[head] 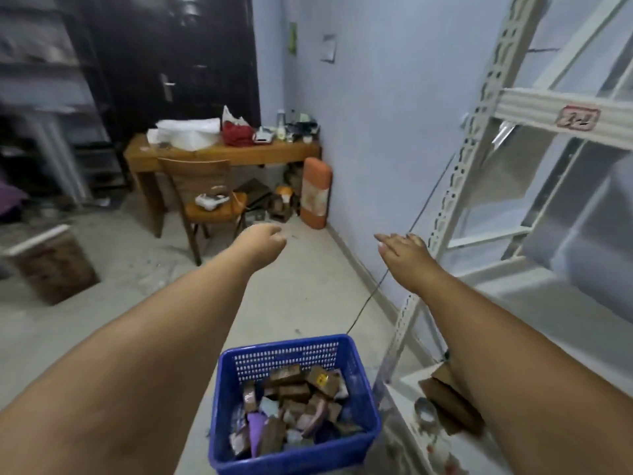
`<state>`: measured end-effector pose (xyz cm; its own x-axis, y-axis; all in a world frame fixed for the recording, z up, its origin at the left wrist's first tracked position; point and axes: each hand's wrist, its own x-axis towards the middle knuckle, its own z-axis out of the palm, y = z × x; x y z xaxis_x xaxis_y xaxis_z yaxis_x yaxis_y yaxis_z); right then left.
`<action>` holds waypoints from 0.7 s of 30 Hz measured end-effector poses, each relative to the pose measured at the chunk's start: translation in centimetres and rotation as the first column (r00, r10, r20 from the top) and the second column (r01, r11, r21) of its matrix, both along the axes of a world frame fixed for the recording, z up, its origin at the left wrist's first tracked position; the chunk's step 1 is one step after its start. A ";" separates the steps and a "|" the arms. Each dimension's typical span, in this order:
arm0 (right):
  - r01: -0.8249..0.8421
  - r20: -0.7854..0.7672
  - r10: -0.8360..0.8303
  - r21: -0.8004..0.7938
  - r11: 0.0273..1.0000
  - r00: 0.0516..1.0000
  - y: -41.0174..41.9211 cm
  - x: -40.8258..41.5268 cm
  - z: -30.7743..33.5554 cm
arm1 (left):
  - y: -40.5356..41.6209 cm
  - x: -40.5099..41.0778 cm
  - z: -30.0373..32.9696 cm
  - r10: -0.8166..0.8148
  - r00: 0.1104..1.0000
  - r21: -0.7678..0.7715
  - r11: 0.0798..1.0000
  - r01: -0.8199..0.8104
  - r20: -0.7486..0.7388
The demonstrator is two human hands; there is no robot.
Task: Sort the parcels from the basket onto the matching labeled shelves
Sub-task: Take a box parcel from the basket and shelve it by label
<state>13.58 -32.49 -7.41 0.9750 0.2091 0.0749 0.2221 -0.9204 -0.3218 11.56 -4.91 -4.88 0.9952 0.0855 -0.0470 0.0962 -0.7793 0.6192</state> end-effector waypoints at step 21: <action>-0.092 -0.535 0.127 0.091 0.992 0.835 11.2 16.3 -29.9 | 8.7 9.8 -31.7 0.325 0.828 -0.125 0.898 -0.422 -0.457</action>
<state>29.84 -21.28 -37.33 0.8359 0.3286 -0.4396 0.0955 -0.8758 -0.4731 21.39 3.79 -36.58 0.7705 0.3866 -0.5069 0.6373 -0.4847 0.5991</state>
